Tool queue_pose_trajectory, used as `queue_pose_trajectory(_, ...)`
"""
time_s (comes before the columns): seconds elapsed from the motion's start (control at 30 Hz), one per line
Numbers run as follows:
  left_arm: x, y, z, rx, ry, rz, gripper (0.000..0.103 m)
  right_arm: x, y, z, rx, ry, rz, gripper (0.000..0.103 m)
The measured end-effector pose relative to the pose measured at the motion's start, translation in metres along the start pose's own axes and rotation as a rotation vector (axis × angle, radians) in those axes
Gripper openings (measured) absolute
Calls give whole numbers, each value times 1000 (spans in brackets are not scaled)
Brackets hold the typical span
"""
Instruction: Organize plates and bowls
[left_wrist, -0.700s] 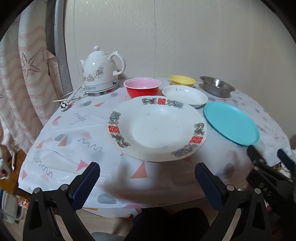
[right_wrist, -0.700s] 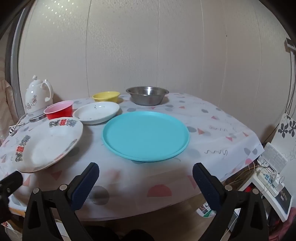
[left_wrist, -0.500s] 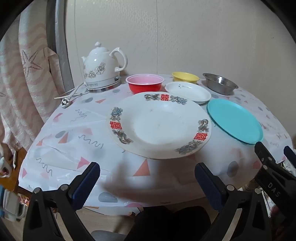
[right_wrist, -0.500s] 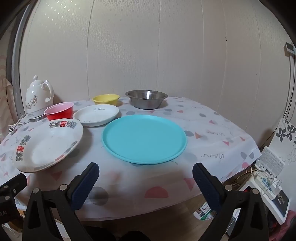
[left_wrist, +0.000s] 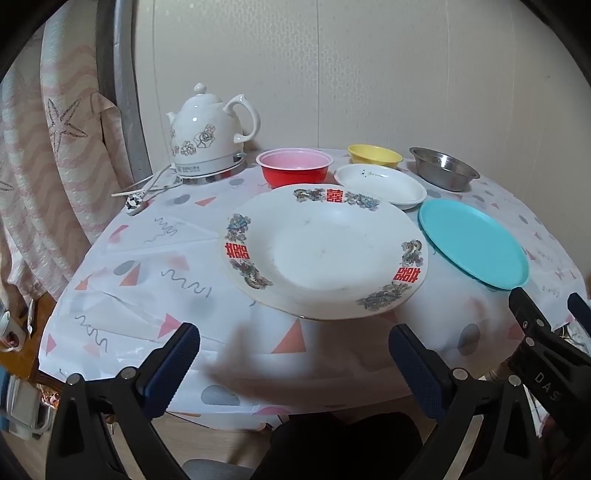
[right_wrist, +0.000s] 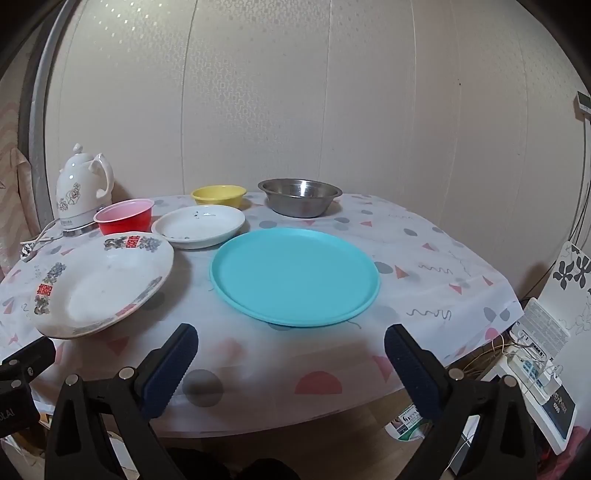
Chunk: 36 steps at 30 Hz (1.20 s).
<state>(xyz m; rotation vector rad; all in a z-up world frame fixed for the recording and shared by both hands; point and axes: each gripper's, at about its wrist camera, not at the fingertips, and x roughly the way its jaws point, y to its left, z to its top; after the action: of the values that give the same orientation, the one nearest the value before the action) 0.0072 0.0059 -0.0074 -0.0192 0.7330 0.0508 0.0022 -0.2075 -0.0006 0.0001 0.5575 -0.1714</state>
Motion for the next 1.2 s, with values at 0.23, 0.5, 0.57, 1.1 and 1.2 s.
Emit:
queue_pose_trajectory(0.23,1,0,-1,1,4,2,103,0,0,-1,-3,0,1,103)
queue_pose_trajectory(0.5,2,1,-3,0,8,2,103,0,1,-3,0,4,2,103)
queue_pose_trajectory(0.57,2,1,-3,0,10,2,103,0,1,-3,-1,4,3,103)
queue_pose_trajectory(1.1,2,0,-2,4,12,4,103,0,0,-3,4,9,-1,103)
queue_pose_trajectory(1.2,2,1,-3,0,11,5,103,0,0,-3,3,11,0,103)
